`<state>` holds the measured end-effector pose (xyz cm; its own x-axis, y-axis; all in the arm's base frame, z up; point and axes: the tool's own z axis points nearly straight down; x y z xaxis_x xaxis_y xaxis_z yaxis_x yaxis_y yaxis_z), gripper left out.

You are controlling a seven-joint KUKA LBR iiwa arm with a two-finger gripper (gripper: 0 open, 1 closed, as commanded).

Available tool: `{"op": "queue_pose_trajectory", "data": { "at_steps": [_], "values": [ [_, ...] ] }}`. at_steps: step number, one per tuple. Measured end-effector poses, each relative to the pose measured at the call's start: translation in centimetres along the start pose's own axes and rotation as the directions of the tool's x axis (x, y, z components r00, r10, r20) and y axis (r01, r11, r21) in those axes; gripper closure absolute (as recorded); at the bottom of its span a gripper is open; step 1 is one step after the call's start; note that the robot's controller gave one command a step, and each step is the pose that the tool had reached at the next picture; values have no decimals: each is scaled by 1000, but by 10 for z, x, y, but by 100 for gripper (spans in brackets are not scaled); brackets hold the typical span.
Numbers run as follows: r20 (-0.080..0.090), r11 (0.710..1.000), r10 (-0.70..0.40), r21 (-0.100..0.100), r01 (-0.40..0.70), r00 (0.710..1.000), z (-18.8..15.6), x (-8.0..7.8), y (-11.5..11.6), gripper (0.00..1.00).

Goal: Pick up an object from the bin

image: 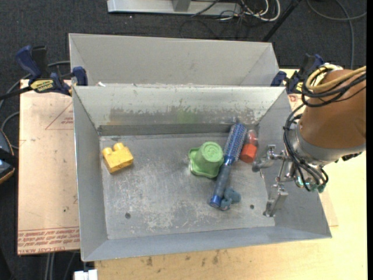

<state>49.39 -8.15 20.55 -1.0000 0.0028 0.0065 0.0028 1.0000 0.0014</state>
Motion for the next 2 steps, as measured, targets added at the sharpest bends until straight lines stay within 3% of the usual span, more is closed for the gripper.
{"op": "queue_pose_trajectory", "data": {
  "at_steps": [1,2],
  "values": [
    [7,998,71,-1,-71,997,127,-27,28,0],
    [9,985,172,0,-172,985,133,-42,34,0]
  ]
}}
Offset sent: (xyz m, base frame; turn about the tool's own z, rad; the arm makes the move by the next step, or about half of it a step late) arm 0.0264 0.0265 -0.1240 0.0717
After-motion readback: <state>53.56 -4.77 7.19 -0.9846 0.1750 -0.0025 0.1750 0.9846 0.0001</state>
